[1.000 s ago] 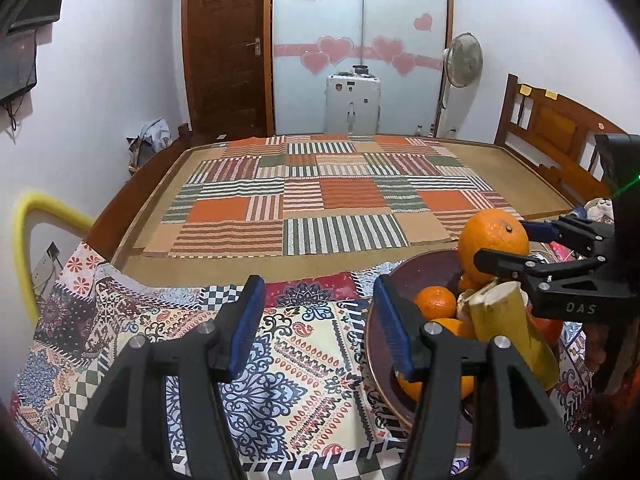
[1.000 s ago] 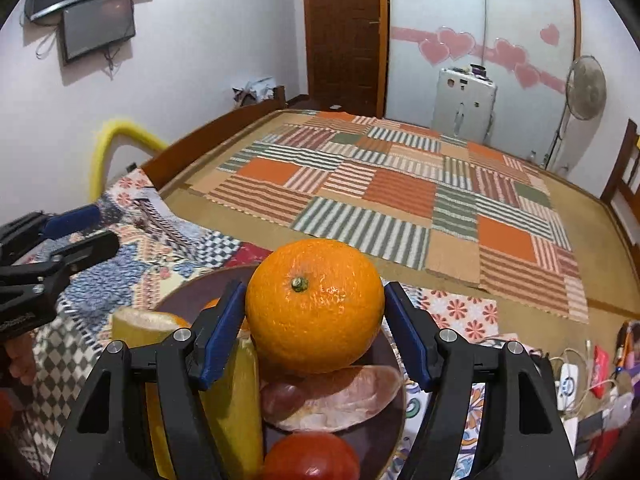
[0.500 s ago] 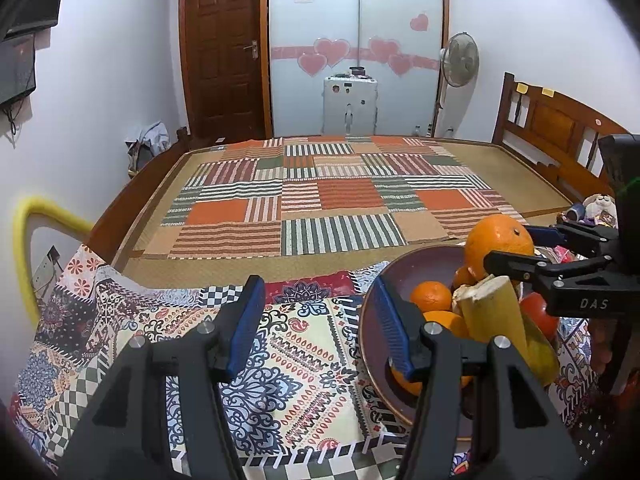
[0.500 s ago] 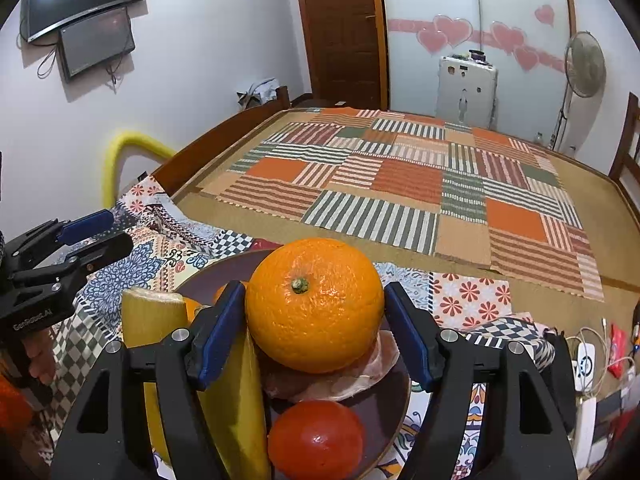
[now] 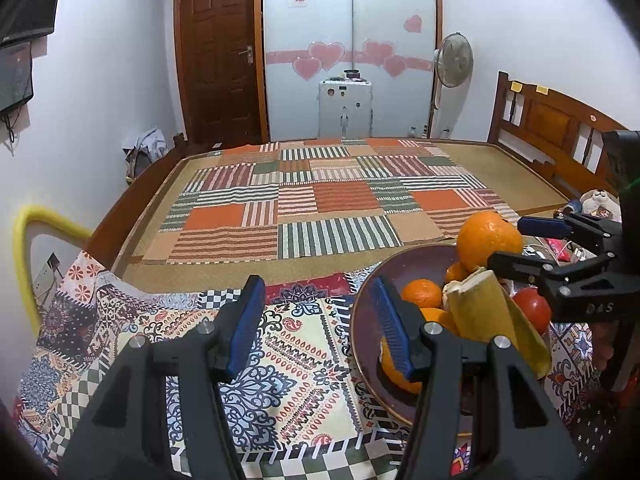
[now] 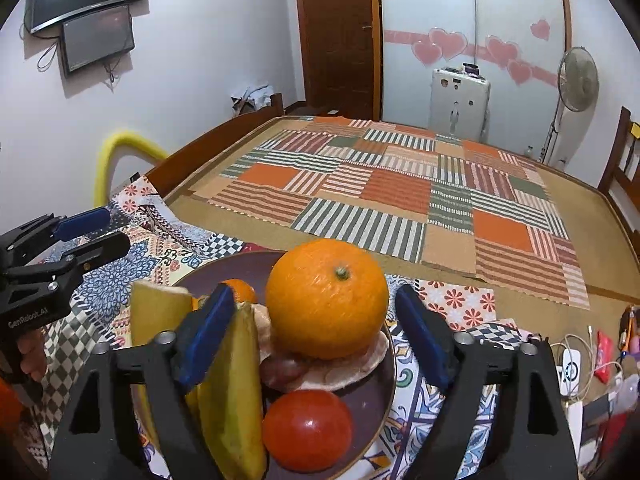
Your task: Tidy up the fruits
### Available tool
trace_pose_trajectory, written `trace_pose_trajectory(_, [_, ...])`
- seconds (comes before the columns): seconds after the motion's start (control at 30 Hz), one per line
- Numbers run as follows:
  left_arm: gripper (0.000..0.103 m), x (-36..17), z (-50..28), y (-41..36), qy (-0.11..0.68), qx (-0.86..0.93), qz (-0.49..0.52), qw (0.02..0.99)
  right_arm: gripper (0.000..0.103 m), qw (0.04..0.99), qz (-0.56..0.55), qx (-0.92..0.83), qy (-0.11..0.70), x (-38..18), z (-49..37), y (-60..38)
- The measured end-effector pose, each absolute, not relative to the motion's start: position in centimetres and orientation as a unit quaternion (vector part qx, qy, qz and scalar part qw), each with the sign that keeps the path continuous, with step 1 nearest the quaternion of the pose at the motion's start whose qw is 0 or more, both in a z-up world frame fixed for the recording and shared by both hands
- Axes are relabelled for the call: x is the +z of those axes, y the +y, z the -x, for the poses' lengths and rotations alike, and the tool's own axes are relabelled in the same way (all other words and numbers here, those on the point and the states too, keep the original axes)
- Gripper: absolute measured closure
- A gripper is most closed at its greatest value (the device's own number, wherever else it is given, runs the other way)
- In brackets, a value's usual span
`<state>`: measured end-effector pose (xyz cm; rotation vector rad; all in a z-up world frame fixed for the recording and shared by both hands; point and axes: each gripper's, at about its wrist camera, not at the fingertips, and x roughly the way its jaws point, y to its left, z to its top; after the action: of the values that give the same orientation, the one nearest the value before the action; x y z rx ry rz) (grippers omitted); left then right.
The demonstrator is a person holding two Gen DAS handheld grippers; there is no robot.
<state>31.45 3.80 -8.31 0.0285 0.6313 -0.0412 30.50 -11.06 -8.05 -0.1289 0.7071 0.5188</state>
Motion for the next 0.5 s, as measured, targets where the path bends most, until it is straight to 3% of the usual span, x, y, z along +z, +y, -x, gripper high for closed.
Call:
trace_pose_trajectory(0.23, [0.047,-7.9,-30.9,3.0,0.302,-0.027,-0.027,0.953,0.019,0.910,0.079,0.242,0.326,-8.1,-30.6,-10.7])
trace_pose_trajectory(0.3, [0.047,-8.0,-31.0,3.1,0.304,-0.027,-0.025,0.952,0.025,0.908,0.070,0.252,0.326,-8.0,-31.2,-10.8])
trace_pose_trajectory(0.33, [0.047,-8.0,-31.1,3.1,0.305,-0.025,-0.024,0.952,0.038,0.904,0.070,0.256,0.337,-8.1,-31.7,-10.6])
trace_pose_trajectory(0.43, [0.047,-8.2,-31.2,3.6,0.307,-0.022,-0.018,0.951,0.053,0.902,0.086,0.250,0.341,-7.9,-32.2,-9.9])
trace_pose_trajectory(0.5, [0.047,-8.2,-31.1,3.8,0.307,-0.021,-0.016,0.951,0.057,0.898,0.091,0.258,0.346,-7.7,-32.1,-9.6])
